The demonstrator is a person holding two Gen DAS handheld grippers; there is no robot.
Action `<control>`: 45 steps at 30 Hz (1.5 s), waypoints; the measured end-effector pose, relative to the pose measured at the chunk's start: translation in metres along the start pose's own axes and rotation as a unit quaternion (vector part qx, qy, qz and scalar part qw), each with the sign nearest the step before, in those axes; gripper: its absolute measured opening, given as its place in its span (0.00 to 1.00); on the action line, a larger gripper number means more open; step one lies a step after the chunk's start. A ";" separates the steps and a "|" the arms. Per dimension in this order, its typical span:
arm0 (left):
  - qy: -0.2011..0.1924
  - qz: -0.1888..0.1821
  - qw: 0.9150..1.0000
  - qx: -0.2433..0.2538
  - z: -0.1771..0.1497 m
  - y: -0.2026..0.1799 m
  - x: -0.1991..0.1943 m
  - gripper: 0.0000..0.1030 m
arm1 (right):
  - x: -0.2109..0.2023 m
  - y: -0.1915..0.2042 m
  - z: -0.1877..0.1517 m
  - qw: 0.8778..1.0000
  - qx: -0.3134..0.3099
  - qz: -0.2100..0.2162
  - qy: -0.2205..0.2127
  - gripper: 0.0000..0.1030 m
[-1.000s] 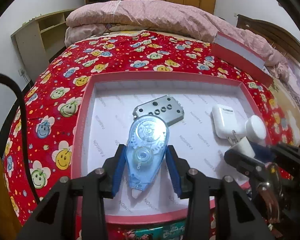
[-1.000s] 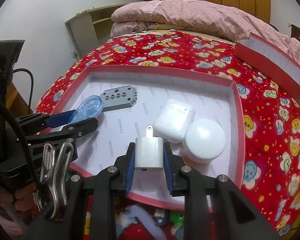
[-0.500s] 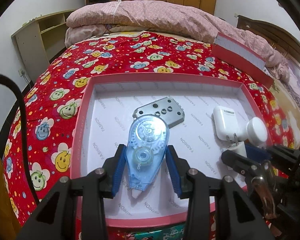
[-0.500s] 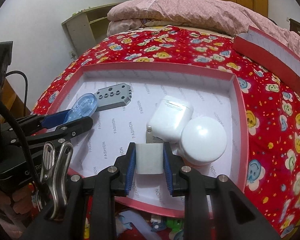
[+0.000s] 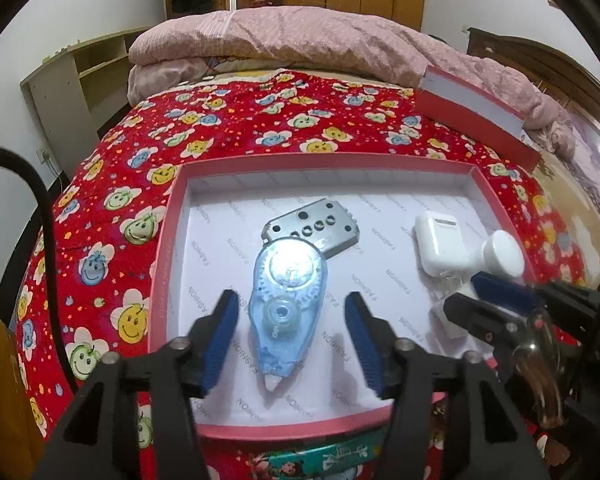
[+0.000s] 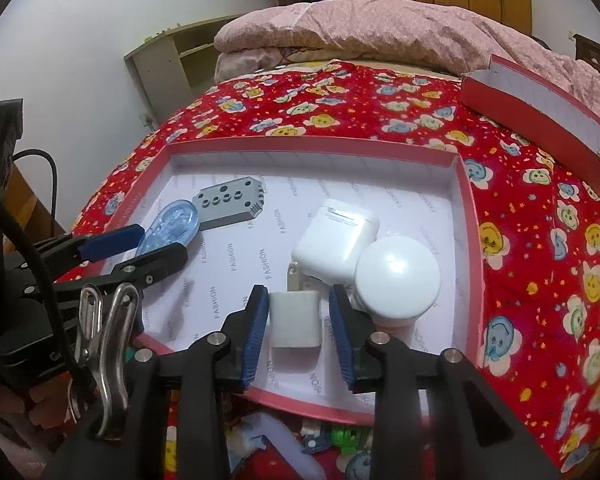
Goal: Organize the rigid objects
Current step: 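Lower plug and correction tape into the tray and open both grippers, then grasp green cartoon-printed tube with left gripper while right gripper approaches blue hook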
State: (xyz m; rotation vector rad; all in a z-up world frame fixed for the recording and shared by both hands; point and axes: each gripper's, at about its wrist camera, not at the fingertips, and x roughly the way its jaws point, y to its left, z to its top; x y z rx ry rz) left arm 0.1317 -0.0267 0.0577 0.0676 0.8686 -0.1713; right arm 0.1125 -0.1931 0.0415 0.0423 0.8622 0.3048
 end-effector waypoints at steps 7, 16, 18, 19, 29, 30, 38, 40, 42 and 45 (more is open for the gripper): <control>0.005 0.004 1.000 0.002 -0.005 -0.002 -0.008 0.61 | -0.012 -0.001 -0.004 1.000 0.001 0.001 -0.012 0.36; 0.004 0.000 1.000 -0.009 -0.020 0.004 -0.028 0.61 | -0.029 -0.001 -0.016 1.000 0.004 0.005 -0.020 0.36; 0.004 -0.003 1.000 -0.013 -0.024 0.005 -0.033 0.62 | -0.034 -0.002 -0.021 1.000 0.006 0.007 -0.020 0.36; 0.004 -0.004 1.000 -0.015 -0.026 0.006 -0.036 0.63 | -0.035 -0.002 -0.023 1.000 0.006 0.008 -0.020 0.36; -0.005 0.000 1.000 -0.008 -0.052 0.002 -0.060 0.76 | -0.051 -0.004 -0.053 1.000 0.011 0.003 -0.013 0.36; -0.004 0.000 1.000 -0.007 -0.055 0.001 -0.061 0.76 | -0.053 -0.004 -0.056 1.000 0.012 0.004 -0.012 0.36; 0.010 0.010 1.000 -0.005 -0.076 -0.002 -0.060 0.80 | -0.060 -0.004 -0.073 1.000 0.015 0.003 -0.006 0.36; 0.019 0.012 1.000 -0.009 -0.081 -0.002 -0.055 0.81 | -0.059 -0.004 -0.078 1.000 0.016 0.003 -0.002 0.36; 0.028 0.013 0.999 -0.014 -0.084 -0.002 -0.049 0.81 | -0.059 -0.005 -0.082 1.000 0.016 0.004 0.002 0.36; 0.043 0.012 0.999 -0.024 -0.088 -0.003 -0.041 0.82 | -0.058 -0.006 -0.088 1.000 0.018 0.005 0.007 0.36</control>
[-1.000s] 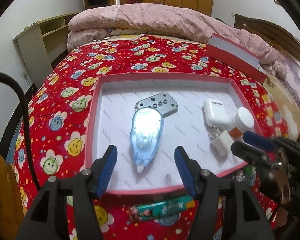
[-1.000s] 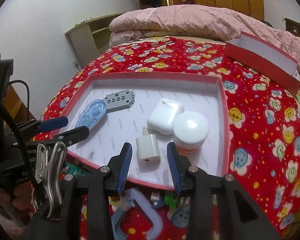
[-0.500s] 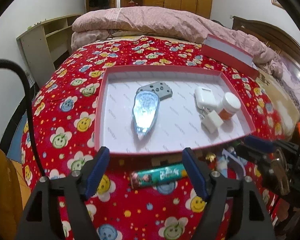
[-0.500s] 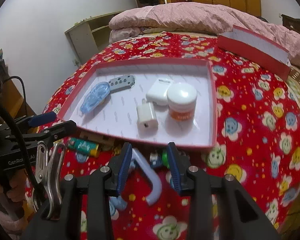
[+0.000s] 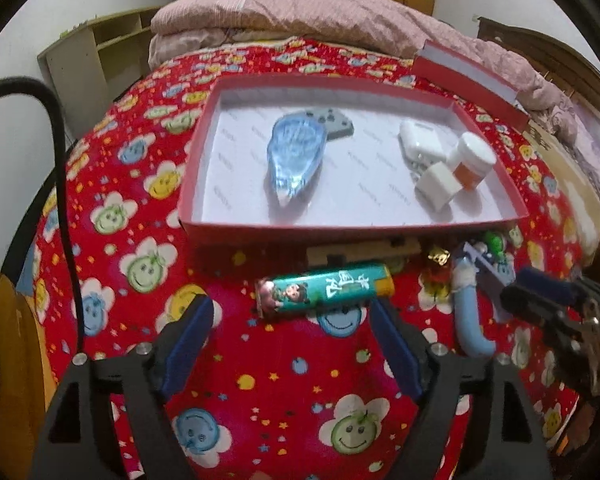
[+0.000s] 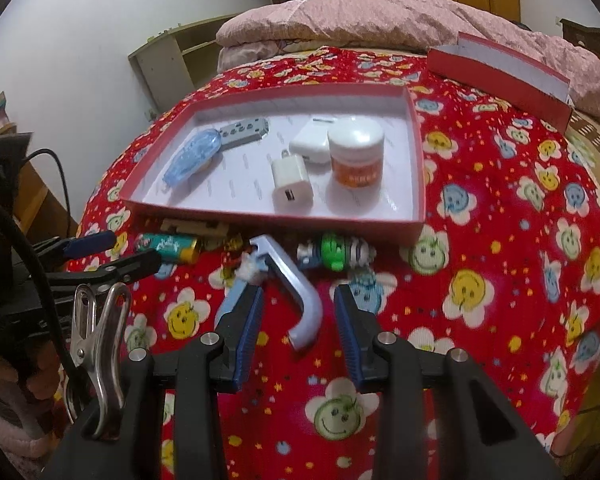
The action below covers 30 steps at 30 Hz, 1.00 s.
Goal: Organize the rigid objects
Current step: 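Grasp green cartoon-printed tube with left gripper while right gripper approaches blue hook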
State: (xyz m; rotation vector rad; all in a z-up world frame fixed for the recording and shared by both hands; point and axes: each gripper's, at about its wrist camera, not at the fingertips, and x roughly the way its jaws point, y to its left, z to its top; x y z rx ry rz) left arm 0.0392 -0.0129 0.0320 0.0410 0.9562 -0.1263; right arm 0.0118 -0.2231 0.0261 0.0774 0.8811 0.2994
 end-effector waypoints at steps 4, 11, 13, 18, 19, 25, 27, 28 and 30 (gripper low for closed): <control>-0.001 0.003 1.000 -0.003 -0.001 -0.005 0.008 0.90 | -0.001 -0.003 -0.005 1.000 0.003 0.000 0.002 0.36; -0.004 -0.001 1.000 -0.016 0.000 -0.012 0.019 0.94 | 0.004 -0.010 -0.013 1.000 0.010 0.002 0.012 0.36; -0.007 -0.001 1.000 -0.021 0.001 -0.013 0.020 0.94 | 0.005 -0.012 -0.015 1.000 0.013 0.003 0.012 0.36; -0.013 0.012 0.999 -0.029 0.003 -0.018 0.022 0.95 | 0.005 -0.015 -0.016 1.000 0.018 0.005 0.012 0.36; -0.013 0.016 0.999 -0.029 0.004 -0.019 0.023 0.95 | 0.006 -0.015 -0.016 1.000 0.019 0.006 0.012 0.36; -0.018 0.019 0.999 -0.021 0.002 -0.021 0.024 0.94 | 0.006 -0.015 -0.017 1.000 0.018 0.006 0.013 0.36; -0.020 0.018 0.999 -0.018 0.002 -0.021 0.023 0.91 | 0.006 -0.014 -0.017 1.000 0.018 0.005 0.014 0.36; -0.022 0.018 0.999 -0.017 0.001 -0.022 0.022 0.90 | 0.007 -0.014 -0.017 1.000 0.018 0.004 0.014 0.36; -0.027 0.023 0.999 -0.014 0.001 -0.023 0.021 0.83 | 0.007 -0.014 -0.017 1.000 0.017 0.004 0.014 0.36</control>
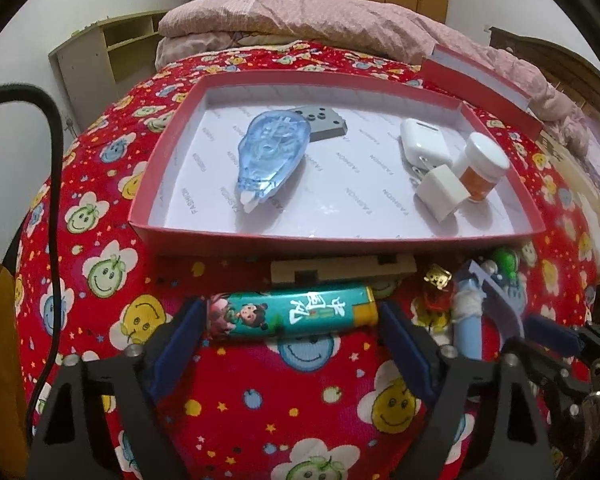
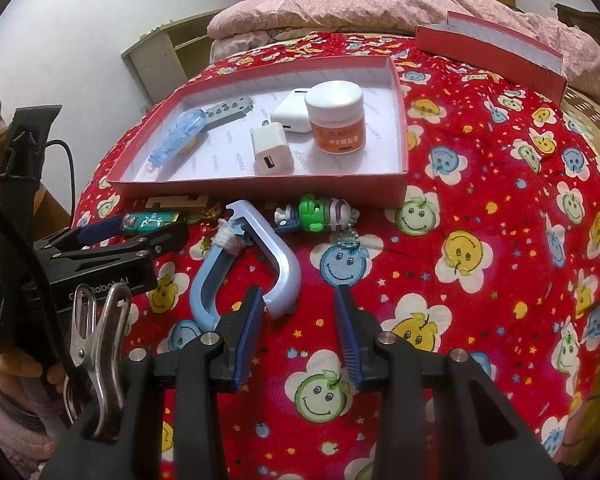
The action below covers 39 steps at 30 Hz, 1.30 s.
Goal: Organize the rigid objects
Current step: 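Grasp green cartoon-printed tube with left gripper while right gripper approaches blue hook, then close right gripper on the blue plastic hook and lift it while left carries tube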
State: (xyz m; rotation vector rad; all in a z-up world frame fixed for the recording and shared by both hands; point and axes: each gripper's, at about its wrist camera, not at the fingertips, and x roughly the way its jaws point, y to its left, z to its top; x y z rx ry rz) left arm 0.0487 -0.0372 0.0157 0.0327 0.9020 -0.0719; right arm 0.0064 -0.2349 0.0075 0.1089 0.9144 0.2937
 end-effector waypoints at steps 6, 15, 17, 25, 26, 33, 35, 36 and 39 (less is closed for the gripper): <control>0.000 -0.003 1.000 0.009 -0.001 0.001 -0.002 0.82 | 0.002 0.002 0.002 1.000 -0.003 -0.001 0.001 0.36; -0.005 -0.007 0.999 0.033 -0.010 0.003 -0.013 0.82 | 0.011 0.011 0.014 1.000 -0.027 -0.009 0.005 0.36; -0.005 -0.011 0.999 0.032 -0.010 0.004 -0.015 0.82 | 0.014 0.013 0.016 0.999 -0.031 -0.013 0.006 0.36; -0.005 -0.016 0.999 0.028 -0.011 0.013 -0.019 0.82 | 0.020 0.022 0.019 0.998 -0.053 -0.031 0.000 0.22; -0.006 -0.017 0.999 0.028 -0.012 0.015 -0.020 0.82 | 0.021 0.022 0.019 0.998 -0.054 -0.032 0.000 0.19; -0.010 -0.022 0.999 0.023 -0.011 0.019 -0.023 0.82 | 0.016 0.023 0.018 0.998 -0.048 -0.029 -0.005 0.18; -0.012 -0.024 0.999 0.023 -0.011 0.019 -0.025 0.82 | 0.012 0.024 0.018 0.998 -0.048 -0.029 -0.010 0.18; -0.013 -0.025 0.999 0.023 -0.011 0.019 -0.026 0.82 | 0.009 0.025 0.018 0.998 -0.049 -0.030 -0.014 0.18; -0.016 -0.027 0.999 0.024 -0.011 0.019 -0.029 0.82 | 0.003 0.026 0.017 0.998 -0.050 -0.032 -0.021 0.18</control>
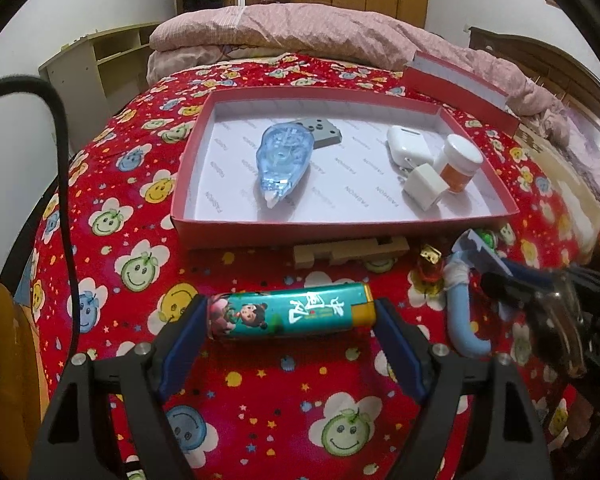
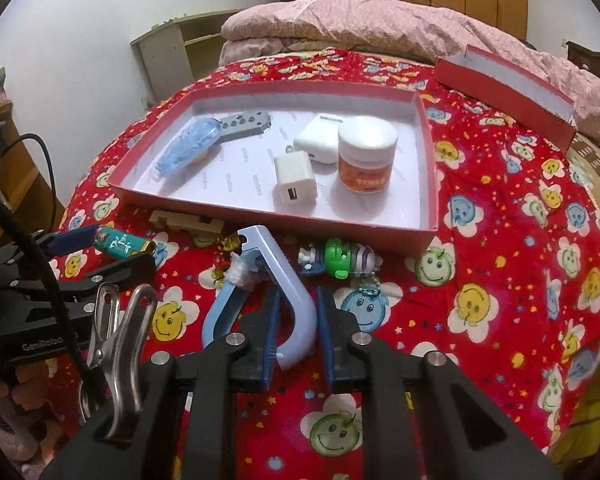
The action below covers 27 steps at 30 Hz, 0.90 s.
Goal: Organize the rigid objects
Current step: 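Close right gripper on the blue plastic hook and lift it while left carries tube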
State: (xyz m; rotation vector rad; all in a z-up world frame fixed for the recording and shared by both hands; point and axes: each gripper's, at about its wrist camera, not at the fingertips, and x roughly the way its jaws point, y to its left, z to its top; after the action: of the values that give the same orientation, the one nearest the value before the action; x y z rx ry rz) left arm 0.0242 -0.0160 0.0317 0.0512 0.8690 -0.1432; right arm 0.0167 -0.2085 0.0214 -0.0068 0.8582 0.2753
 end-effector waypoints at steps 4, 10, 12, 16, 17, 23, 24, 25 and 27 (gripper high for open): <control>-0.003 -0.002 1.000 0.000 0.001 0.000 -0.003 0.82 | -0.007 0.001 0.000 1.000 -0.001 -0.001 -0.006 0.18; -0.007 -0.004 1.000 0.002 0.001 -0.002 -0.008 0.82 | -0.015 0.003 0.001 1.000 -0.004 -0.002 -0.017 0.18; -0.008 -0.005 1.000 0.002 0.001 -0.002 -0.010 0.82 | -0.017 0.003 0.002 1.000 -0.003 -0.002 -0.019 0.18; -0.010 -0.007 1.000 0.003 0.002 -0.004 -0.012 0.82 | -0.019 0.003 0.002 1.000 -0.003 0.002 -0.021 0.18; -0.010 -0.008 1.000 0.003 0.003 -0.004 -0.013 0.82 | -0.019 0.002 0.002 1.000 -0.003 0.001 -0.021 0.18; -0.016 -0.013 1.000 0.007 0.014 -0.008 -0.015 0.82 | -0.019 0.003 0.004 1.000 -0.003 0.006 -0.020 0.18; -0.018 -0.015 1.000 0.008 0.017 -0.008 -0.015 0.82 | -0.019 0.003 0.005 1.000 -0.003 0.007 -0.021 0.18; -0.019 -0.015 1.000 0.008 0.019 -0.009 -0.015 0.82 | -0.020 0.003 0.005 1.000 -0.003 0.007 -0.021 0.18; -0.022 -0.017 1.000 0.009 0.024 -0.010 -0.015 0.82 | -0.020 0.003 0.007 1.000 -0.003 0.009 -0.022 0.18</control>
State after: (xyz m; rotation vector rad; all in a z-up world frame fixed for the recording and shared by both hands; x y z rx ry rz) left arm 0.0319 -0.0268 0.0586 0.0489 0.8247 -0.1834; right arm 0.0090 -0.2096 0.0414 0.0016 0.8139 0.2935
